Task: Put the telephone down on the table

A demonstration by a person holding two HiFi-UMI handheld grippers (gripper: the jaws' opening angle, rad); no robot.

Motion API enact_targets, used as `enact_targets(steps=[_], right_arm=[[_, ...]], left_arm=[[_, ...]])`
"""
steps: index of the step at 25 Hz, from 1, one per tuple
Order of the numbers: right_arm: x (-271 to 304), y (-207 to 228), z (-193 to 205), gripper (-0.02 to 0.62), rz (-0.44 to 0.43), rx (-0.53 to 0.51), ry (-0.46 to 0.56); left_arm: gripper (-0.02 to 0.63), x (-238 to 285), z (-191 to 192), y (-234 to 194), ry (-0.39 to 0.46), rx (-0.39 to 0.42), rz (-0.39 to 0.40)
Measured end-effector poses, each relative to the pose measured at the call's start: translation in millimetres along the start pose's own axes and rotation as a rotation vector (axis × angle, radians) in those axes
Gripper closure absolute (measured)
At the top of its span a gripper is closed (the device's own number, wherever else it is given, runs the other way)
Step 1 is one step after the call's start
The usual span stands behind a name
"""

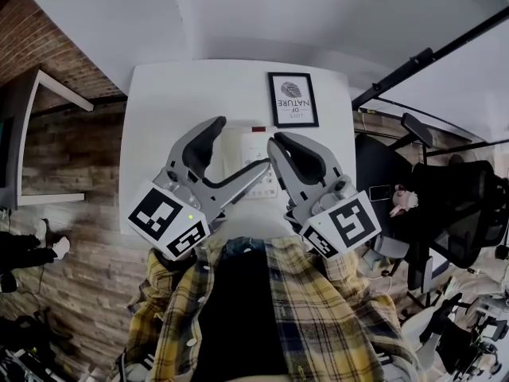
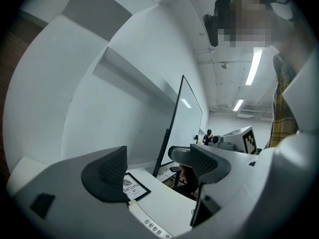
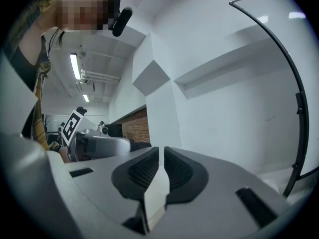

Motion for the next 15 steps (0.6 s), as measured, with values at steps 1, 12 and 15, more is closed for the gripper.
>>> enact_targets(steps=[1, 12, 15], right_arm=[[0, -1, -1, 0.548, -0.003, -0.001, 0.001], [-4, -7, -5, 0.557, -0.022, -0.008, 0.017], [-7, -7, -5, 0.560, -0.026, -0.002, 0.025]], left_arm=[[0.207, 0, -1, 1, 0.001, 0.013, -0.005], [0.520, -4, 0, 10, 0.019, 0.133, -0.038], [0.554, -4, 2, 14, 0.014, 0.142, -0.031]])
Point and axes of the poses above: the fingertips, and each gripper's own axes: x forward along the fingers, y to its right, z out of its underside, the point moved 1 cm from there along -x, backward along the fingers, and after that the axes turned 3 degrees about x, right-handed, at the moved point
